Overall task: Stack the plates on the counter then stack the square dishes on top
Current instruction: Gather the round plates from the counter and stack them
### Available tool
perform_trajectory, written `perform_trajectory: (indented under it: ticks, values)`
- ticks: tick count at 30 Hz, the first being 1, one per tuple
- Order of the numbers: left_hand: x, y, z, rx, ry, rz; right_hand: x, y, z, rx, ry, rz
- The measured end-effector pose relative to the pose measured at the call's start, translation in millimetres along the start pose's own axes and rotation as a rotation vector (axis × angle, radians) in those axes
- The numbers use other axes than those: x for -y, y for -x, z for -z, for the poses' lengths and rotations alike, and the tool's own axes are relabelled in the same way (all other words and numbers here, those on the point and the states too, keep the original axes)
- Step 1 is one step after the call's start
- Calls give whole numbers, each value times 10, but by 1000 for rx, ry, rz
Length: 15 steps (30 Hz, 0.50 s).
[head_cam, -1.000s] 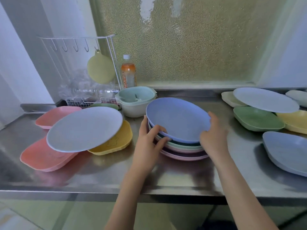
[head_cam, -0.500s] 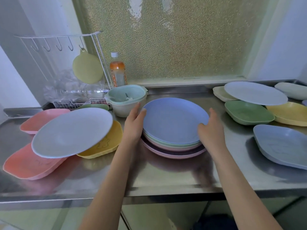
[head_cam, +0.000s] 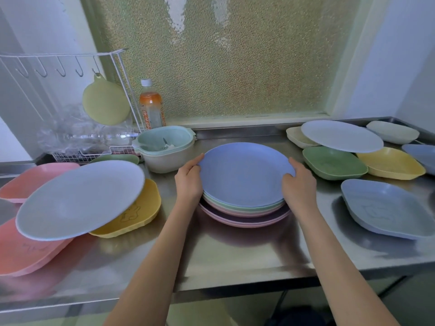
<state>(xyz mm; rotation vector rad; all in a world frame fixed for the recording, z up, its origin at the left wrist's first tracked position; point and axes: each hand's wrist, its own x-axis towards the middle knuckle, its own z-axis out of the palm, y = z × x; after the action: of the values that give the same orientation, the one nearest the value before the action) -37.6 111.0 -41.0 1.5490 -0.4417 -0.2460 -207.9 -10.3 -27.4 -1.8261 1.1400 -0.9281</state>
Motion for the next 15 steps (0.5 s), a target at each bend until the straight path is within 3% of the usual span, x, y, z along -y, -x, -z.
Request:
perform_trajectory:
  ticks: [15]
  values:
    - [22, 43, -935, 147, 93, 3, -441, -589, 687, -29, 181, 5]
